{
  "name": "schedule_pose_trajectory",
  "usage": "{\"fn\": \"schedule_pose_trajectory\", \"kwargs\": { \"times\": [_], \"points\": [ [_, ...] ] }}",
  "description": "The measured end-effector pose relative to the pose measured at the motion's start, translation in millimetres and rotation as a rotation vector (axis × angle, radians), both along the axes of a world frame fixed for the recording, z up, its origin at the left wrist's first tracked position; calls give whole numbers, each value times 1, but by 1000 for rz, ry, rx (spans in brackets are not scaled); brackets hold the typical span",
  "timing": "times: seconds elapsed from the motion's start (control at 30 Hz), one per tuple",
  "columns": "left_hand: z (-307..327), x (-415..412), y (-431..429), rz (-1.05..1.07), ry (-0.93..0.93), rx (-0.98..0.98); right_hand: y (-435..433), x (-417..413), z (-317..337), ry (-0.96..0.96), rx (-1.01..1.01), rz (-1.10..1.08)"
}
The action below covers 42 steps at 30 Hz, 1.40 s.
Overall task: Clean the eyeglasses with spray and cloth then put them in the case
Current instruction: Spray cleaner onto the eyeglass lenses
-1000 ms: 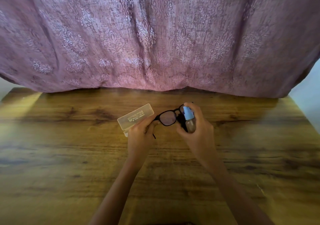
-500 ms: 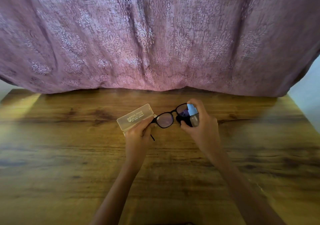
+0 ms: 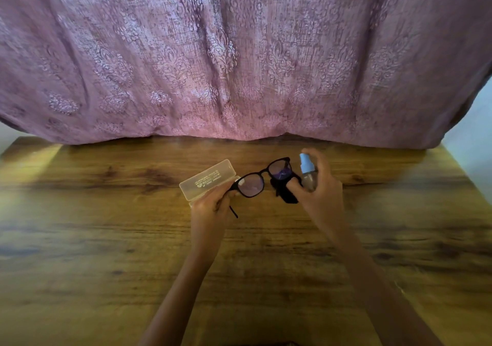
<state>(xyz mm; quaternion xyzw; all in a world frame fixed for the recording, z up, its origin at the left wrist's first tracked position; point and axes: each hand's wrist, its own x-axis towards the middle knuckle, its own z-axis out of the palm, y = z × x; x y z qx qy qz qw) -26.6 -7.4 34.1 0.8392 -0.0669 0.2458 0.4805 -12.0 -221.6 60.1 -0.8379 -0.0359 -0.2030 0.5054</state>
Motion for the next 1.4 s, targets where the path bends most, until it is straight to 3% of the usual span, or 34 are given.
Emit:
{"fn": "schedule_pose_trajectory", "kwargs": {
  "times": [0.23, 0.5, 0.73, 1.03, 1.1, 1.2, 1.4],
  "points": [
    [1, 4, 1, 35, -7, -25, -39, 25, -34, 159, 163, -114],
    [-3, 5, 1, 39, 33, -5, -54, 31, -61, 214, 54, -238],
    [-3, 4, 1, 42, 13, -13, -49, 25, -69, 205, -26, -300],
    [-7, 0, 9, 20, 20, 93, -52, 25, -78, 207, 79, -380],
    [-7, -1, 10, 34, 26, 88, -50, 19, -80, 129, 93, -469],
    [-7, -2, 10, 41, 33, 86, -43, 5, -89, 38, -34, -486],
    [-6, -2, 9, 49, 29, 92, -22, 11, -99, 190, -389, -228]
  ]
}}
